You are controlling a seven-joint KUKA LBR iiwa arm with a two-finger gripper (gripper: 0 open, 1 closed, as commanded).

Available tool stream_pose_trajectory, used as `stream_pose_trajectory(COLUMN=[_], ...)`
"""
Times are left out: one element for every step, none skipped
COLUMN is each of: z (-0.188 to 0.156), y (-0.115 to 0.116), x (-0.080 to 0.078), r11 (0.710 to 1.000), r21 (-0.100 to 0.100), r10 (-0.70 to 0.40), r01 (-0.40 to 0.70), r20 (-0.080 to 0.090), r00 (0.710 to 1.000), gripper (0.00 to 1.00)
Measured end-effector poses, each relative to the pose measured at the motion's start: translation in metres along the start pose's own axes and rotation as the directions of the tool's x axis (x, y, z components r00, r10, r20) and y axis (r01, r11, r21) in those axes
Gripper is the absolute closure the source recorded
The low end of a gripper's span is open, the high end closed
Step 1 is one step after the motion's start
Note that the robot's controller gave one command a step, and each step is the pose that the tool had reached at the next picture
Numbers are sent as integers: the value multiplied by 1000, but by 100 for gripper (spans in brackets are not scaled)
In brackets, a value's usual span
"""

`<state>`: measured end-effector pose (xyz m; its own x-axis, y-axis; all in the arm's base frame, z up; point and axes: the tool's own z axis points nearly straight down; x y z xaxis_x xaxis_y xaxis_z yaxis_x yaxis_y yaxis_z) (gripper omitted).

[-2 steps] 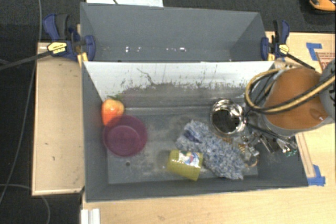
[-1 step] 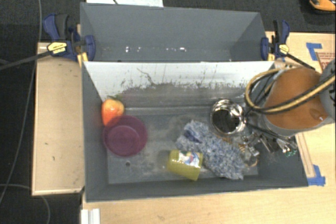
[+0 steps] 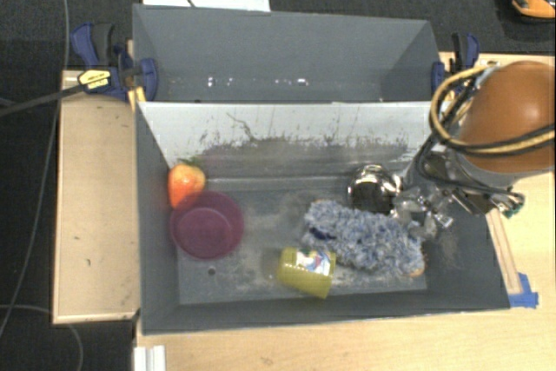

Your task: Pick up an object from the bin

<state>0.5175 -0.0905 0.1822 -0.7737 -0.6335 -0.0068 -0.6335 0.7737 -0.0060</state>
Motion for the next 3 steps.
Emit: stream_pose_trajectory(z=[0,14,2], y=[0,1,5], x=[0,1,-73], r11=[1000,1000,1000], r21=[0,2,4], r10=[3,17,-26], r01=[-3,-17,26], r20=[0,2,7], r00=[1000,1000,1000], gripper=[100,100,100])
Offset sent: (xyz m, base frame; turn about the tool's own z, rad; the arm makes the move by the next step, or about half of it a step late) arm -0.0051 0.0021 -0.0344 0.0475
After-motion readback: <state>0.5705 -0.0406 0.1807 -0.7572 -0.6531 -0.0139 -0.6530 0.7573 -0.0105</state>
